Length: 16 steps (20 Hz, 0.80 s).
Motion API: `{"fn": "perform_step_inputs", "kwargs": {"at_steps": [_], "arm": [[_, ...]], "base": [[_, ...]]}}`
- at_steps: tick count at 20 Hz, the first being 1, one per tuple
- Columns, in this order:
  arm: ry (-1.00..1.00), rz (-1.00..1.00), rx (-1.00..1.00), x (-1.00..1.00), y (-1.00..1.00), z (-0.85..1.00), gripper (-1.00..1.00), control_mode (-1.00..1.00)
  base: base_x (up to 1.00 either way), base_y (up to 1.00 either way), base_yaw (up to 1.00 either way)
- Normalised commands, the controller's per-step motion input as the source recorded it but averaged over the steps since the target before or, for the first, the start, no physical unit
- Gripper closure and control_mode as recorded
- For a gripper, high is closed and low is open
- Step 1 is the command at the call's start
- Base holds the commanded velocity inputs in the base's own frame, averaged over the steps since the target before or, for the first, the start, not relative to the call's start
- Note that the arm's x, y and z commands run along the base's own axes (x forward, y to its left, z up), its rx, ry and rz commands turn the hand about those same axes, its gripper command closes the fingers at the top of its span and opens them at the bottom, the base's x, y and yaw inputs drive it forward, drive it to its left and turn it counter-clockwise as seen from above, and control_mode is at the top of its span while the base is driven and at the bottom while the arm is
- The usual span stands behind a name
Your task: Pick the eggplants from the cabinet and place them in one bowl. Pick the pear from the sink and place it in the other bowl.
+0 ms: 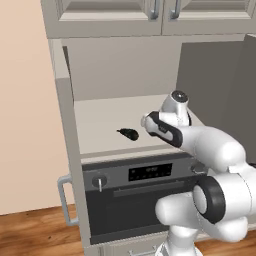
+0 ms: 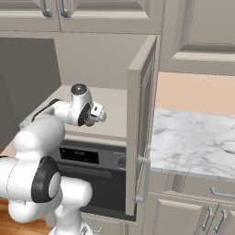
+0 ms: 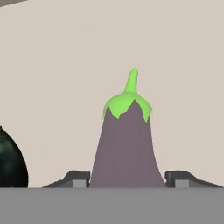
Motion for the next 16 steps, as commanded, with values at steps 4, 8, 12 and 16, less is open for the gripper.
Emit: {"fn": "perform_step_inputs", "kwargs": {"at_steps": [4,8,12,16], "arm": [[0.0,0.12,0.0,-0.16,0.07,0.0,1.0,1.0],[0.0,0.0,0.0,0.0,0.0,0.0,1.0,1.0],[0.0,0.0,0.0,0.0,0.0,0.0,1.0,1.0],[0.0,0.0,0.0,0.0,0.0,0.0,1.0,1.0]], "base": [[-0.26,0.09,0.11],[-0.82,0.24,0.23],[-0.94,0.23,0.24],[-0.84,0.23,0.29]]}}
